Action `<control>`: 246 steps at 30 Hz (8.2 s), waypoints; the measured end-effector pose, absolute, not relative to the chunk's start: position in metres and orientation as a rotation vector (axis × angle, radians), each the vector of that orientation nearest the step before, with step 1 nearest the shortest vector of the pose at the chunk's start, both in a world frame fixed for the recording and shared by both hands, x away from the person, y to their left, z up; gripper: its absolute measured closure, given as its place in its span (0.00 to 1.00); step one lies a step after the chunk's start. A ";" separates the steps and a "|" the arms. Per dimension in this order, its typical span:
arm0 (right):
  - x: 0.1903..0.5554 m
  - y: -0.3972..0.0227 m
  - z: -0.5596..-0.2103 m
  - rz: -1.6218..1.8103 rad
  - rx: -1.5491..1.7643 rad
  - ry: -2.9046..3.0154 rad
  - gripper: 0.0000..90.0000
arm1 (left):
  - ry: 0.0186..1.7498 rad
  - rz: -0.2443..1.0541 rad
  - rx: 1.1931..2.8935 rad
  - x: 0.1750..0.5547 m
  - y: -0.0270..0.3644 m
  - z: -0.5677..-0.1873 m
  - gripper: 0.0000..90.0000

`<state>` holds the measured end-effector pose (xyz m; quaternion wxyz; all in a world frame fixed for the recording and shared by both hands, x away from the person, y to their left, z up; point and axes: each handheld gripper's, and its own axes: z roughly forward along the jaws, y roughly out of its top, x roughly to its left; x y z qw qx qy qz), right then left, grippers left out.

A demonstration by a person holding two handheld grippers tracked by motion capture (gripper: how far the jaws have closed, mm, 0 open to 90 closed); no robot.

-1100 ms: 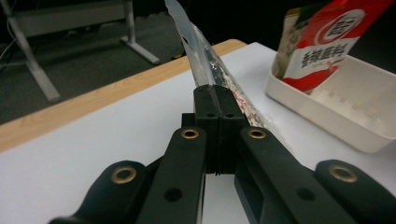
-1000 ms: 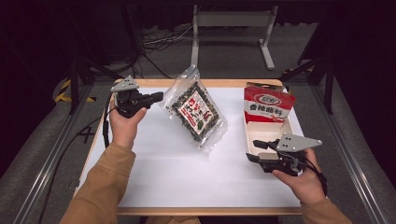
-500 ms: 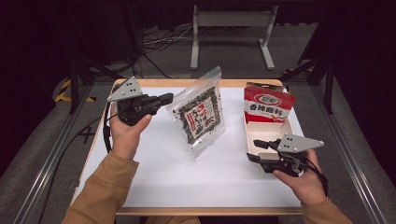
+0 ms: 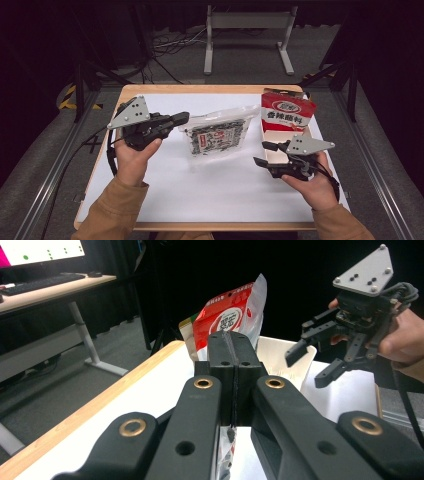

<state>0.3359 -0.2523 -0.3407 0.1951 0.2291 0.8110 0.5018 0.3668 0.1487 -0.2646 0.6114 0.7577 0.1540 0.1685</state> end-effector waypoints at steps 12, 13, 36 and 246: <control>0.369 -0.233 -0.317 1.403 0.595 2.257 0.40 | 0.347 0.369 1.742 0.365 0.151 -0.267 1.00; 0.372 -0.231 -0.315 1.392 0.587 2.271 0.40 | 0.344 0.367 1.742 0.365 0.150 -0.267 1.00; 0.402 -0.203 -0.296 1.404 0.403 2.378 0.38 | 0.328 0.330 1.743 0.366 0.150 -0.267 1.00; 0.378 -0.356 -0.291 1.225 0.952 2.186 0.84 | 0.848 0.406 1.948 0.385 0.239 -0.411 0.34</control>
